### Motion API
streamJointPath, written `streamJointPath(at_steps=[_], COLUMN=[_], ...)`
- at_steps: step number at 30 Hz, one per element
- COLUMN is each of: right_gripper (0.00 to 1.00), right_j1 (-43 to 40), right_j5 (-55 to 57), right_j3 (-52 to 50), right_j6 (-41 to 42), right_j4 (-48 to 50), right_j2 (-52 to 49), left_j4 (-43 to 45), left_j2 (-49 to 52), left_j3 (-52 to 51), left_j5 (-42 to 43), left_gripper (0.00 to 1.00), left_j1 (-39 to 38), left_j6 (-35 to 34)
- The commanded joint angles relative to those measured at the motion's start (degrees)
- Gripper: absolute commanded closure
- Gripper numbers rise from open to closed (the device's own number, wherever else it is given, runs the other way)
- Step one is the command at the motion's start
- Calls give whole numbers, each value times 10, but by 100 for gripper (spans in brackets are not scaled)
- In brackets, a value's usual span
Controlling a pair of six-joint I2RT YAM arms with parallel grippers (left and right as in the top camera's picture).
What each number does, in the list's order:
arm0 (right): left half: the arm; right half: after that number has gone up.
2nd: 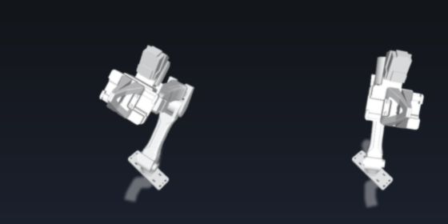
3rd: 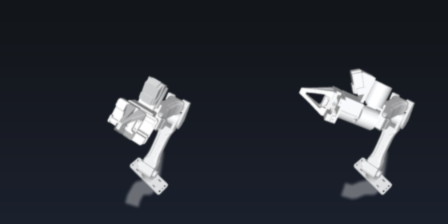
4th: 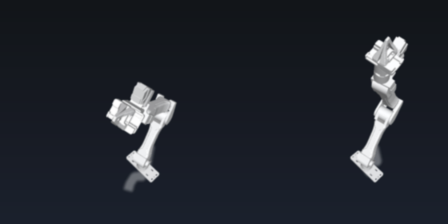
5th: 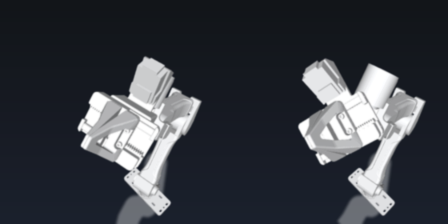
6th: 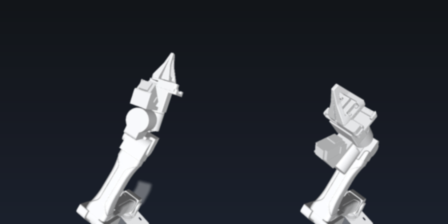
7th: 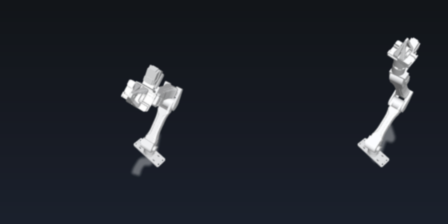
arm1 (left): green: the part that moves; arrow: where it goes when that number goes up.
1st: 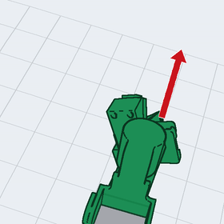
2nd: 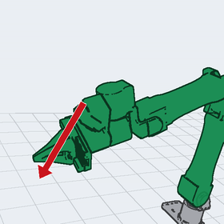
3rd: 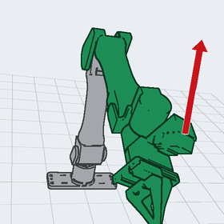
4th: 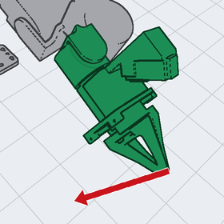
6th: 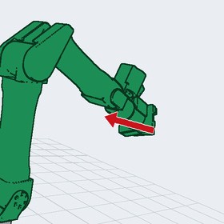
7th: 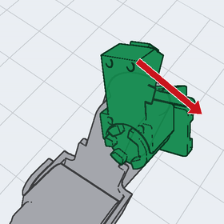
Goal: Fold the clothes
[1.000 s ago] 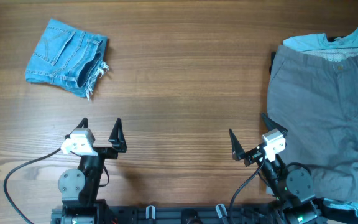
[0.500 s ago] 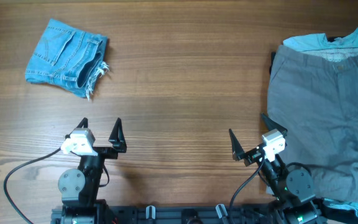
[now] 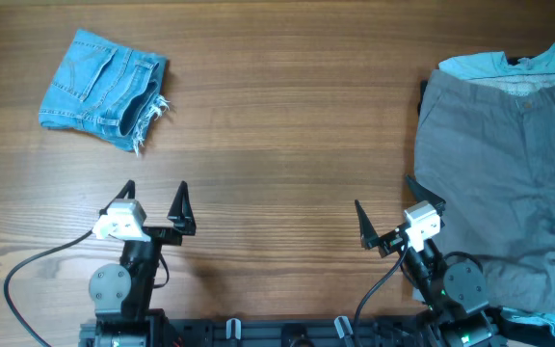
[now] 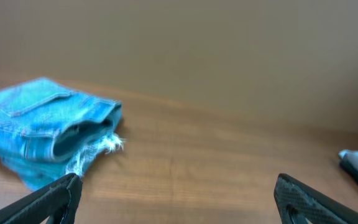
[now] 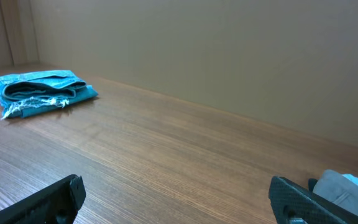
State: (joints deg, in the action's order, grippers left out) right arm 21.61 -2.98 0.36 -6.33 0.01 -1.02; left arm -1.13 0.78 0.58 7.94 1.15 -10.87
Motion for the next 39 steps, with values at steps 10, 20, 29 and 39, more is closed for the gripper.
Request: streamJointPath(at_steps=[10,20,29,39], right_gripper=[0,0,0,14], right_j1=[3,3,3,-184], right_j5=[-5,-21,-46,-13], right_j3=[147,470,673,673], right_j6=[127,170,152,234], right_j4=[-110,-353,-460,-371], right_j2=[-54,-386,-613,-815], left_j4=[-53,-359,-550,-553], left_j2=[66,440,664,691], left_j3=[139,529,769,769], left_j5=[-6,-1,19,47], left_gripper=[0,0,0,0], left_j1=[4,3,3,3], left_j6=[-5,-5,-16,-16])
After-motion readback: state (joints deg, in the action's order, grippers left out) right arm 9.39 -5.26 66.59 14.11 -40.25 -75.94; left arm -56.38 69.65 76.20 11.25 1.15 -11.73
